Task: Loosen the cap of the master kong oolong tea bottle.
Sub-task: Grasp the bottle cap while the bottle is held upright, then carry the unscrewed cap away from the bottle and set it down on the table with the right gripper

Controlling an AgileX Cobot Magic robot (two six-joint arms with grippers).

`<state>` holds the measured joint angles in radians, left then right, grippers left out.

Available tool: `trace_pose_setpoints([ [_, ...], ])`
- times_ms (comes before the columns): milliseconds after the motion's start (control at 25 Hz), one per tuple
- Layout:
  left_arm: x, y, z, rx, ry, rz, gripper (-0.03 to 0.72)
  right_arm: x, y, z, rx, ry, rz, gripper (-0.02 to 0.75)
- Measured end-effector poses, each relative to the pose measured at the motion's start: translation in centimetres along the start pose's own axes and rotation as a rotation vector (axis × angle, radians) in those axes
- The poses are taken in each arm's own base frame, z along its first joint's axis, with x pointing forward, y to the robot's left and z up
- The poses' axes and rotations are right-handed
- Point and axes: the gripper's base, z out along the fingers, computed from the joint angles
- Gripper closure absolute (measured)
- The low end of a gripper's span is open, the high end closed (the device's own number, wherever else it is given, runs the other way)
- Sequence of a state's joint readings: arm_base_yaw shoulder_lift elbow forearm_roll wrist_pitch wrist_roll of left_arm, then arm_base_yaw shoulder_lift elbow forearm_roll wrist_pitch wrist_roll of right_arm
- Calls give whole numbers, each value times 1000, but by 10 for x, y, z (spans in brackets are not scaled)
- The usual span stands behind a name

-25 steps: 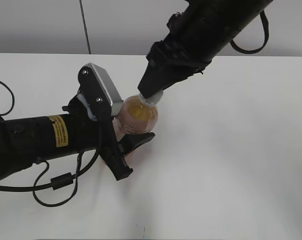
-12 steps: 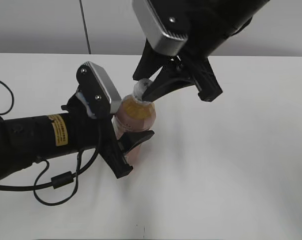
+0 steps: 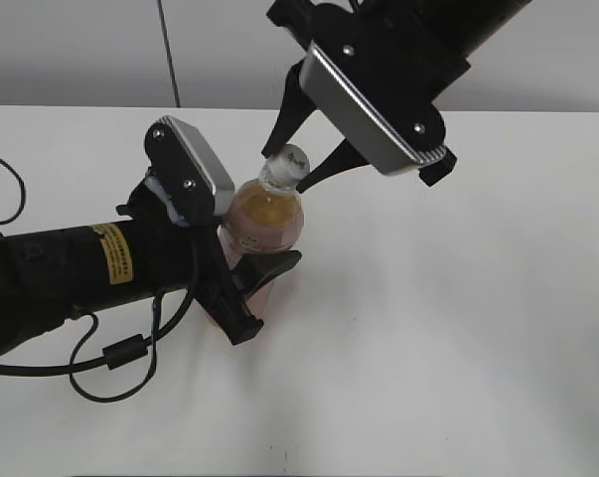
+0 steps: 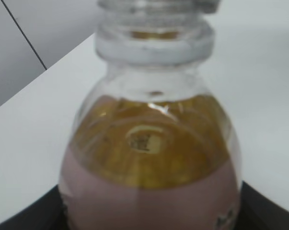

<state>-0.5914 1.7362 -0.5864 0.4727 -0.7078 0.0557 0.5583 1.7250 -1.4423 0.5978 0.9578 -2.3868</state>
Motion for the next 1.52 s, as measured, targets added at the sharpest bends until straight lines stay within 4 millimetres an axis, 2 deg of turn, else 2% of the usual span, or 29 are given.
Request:
trace_pose_setpoints([
  [200,-2,0,0,-1,-18,1,256,-1,0,-3,2,1,1,468],
  [280,-4,0,0,-2,-43,1,256,-4,-2,-12,17,14,32,468],
  [400,-7,0,0,-3,-70,6,256,-9,-5,-37,67,43,109,468],
  [520,-7,0,0,-11,-75,-7,256,-3,0,-60,100,65,300,468],
  [640,-10,2,0,-31,-105,-76,256,25,15,-68,96,125,592,468],
  [760,-12,3,1,-41,-154,-134,256,65,28,-55,135,210,796,468],
  [880,-11,3,4,-48,-192,-166,256,94,36,-20,163,220,992,468],
  [1000,-5,4,8,-62,-219,-197,256,106,55,12,51,200,1216,468],
  [1160,3,2,13,-60,-213,-214,256,117,83,37,-127,311,1425,468],
  [1280,10,1,18,-65,-222,-233,257,127,105,47,-227,428,1542,468],
  [1520,14,0,20,-73,-240,-250,257,145,137,61,-321,504,1749,468],
])
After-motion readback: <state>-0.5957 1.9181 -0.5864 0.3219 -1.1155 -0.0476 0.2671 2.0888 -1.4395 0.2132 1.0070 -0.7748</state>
